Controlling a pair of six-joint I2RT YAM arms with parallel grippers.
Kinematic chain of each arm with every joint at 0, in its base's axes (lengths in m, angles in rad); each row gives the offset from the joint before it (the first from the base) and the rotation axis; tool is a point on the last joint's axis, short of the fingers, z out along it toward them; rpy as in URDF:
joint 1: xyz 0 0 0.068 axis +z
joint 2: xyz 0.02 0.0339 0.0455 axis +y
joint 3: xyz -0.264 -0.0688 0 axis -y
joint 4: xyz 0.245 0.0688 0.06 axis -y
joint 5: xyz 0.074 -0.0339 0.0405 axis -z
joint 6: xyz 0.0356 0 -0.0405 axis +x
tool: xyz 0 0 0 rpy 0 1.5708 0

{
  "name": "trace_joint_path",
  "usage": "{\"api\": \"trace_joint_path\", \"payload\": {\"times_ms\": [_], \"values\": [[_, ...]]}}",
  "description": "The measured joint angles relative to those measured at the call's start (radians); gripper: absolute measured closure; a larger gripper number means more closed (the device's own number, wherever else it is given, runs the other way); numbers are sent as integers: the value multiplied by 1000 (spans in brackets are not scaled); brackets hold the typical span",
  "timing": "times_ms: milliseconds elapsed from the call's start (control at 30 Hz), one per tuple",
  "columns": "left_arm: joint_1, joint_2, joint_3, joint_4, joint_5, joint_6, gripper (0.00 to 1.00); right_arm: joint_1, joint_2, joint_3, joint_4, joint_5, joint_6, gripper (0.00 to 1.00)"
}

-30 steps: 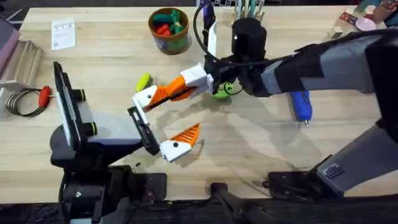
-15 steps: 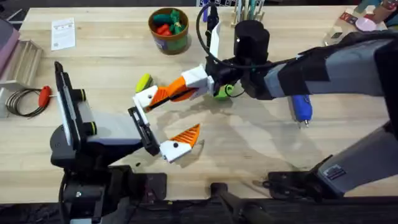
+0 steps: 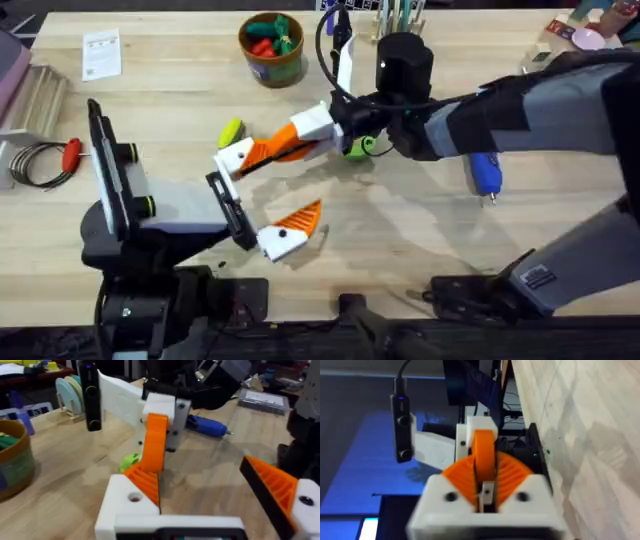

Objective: Pick up the gripper from the table and insert it into the empty holder that is missing its gripper. Then pick up a screw, insert it into the mounting hole, and use the screwdriver to tighten it. Finally, clean up the table by picking up the vegetable and placing it into the bucket.

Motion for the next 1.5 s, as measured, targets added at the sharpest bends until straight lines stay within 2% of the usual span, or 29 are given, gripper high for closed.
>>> {"api": "trace_joint_path", "payload": {"times_ms": [167, 233, 433, 567, 633, 800, 833, 867, 1033, 1167, 1367, 1500], "values": [[-7, 0, 0, -3, 28, 3, 15, 10, 0, -1, -3, 40, 0, 121], [-7, 0, 0, -3, 30, 3, 15, 11, 0, -1, -3, 46, 0, 56], [-7, 0, 0, -4, 30, 3, 14, 11, -8, -2, -8, 58, -11, 48], [-7, 0, 0, -4, 30, 3, 14, -6, -79, -5, -67, 66, -48, 47], [-7, 0, 0, -4, 30, 3, 14, -28, -144, -5, -182, 79, -91, 47], [-7, 0, 0, -4, 30, 3, 15, -114, -339, -2, -664, 169, -293, 46], [-7, 0, 0, -4, 30, 3, 15, -135, -380, 2, -779, 200, -352, 45], [-7, 0, 0, -4, 31, 3, 16, -179, -476, 46, -1119, 311, -506, 45], [-7, 0, 0, -4, 31, 3, 14, -198, -564, 230, -1590, 579, -755, 42], [-7, 0, 0, -4, 33, 3, 14, -190, -567, 377, -1786, 775, -904, 40], [-7, 0, 0, -4, 33, 3, 15, -130, -506, 514, -1957, 1034, -1058, 49], [-7, 0, 0, -4, 33, 3, 15, -96, -412, 580, -1994, 1150, -1109, 146]]}}
